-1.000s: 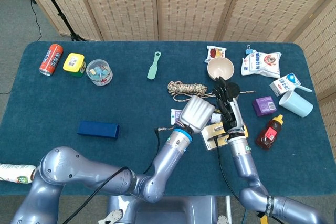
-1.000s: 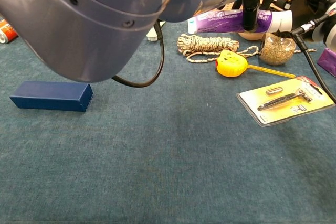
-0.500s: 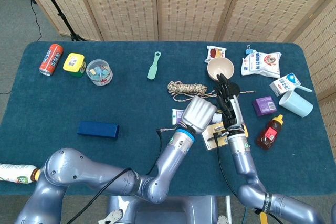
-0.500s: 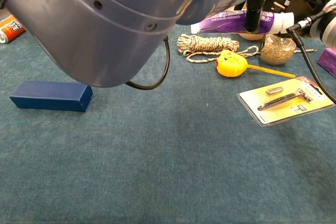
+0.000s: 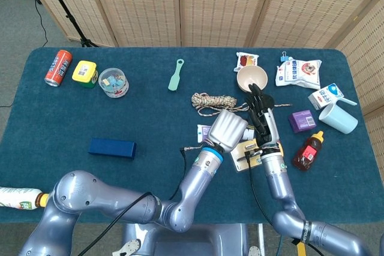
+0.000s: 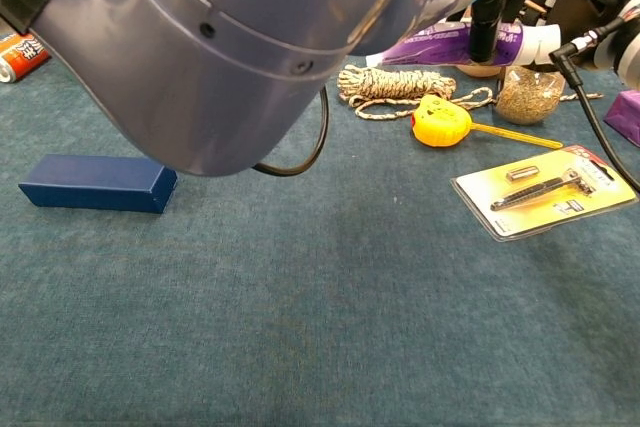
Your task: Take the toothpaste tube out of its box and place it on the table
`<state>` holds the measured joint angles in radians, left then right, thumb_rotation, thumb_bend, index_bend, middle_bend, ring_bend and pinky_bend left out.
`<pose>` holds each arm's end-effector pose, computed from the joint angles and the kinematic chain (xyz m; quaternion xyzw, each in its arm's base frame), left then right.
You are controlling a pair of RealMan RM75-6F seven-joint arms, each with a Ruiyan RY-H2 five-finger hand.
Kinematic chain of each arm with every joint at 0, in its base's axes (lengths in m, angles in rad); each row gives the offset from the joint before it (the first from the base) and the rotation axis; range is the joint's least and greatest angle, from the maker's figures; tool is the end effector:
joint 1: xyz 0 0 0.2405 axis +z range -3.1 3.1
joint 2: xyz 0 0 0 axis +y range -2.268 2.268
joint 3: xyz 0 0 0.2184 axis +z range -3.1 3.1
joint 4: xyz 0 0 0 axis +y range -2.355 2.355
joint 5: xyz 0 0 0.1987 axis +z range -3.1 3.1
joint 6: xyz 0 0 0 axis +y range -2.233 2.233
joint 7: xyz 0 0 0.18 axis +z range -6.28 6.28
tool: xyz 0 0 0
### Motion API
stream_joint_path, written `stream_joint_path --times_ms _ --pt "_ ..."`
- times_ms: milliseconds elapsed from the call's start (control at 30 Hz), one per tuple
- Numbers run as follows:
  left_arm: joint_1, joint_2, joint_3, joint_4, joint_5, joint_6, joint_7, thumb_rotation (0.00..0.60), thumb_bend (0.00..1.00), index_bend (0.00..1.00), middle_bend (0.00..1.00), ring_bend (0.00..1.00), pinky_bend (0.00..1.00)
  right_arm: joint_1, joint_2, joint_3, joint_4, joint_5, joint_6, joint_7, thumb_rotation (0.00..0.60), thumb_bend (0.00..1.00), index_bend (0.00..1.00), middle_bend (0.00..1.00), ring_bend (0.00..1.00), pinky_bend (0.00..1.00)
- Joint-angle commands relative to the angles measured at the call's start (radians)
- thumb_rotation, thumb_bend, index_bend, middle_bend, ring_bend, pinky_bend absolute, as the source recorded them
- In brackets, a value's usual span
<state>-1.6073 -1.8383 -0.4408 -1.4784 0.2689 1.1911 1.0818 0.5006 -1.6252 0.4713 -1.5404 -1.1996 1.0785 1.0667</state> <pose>0.1587 0.3288 -0.0654 -0.8006 -0.2358 -0.3583 0.4185 -0.1158 -0.3594 0.0413 0.1711 -0.7067 0.6845 0.0515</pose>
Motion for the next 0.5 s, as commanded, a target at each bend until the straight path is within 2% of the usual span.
stream_joint_path --times_ms 33,500 --pt "0.003 0.000 -0.002 0.002 0.002 -0.002 -0.002 0.600 0.84 0.67 0.64 0.67 0.66 -0.005 0.006 -0.004 -0.007 -0.007 0.003 0.001 0.277 0.00 0.00 0.00 0.00 0.00" --pt "0.005 -0.013 -0.028 0.019 0.002 -0.010 -0.005 0.600 0.84 0.67 0.64 0.67 0.66 -0.006 0.010 -0.031 -0.021 -0.045 0.010 -0.010 0.275 0.00 0.00 0.00 0.00 0.00"
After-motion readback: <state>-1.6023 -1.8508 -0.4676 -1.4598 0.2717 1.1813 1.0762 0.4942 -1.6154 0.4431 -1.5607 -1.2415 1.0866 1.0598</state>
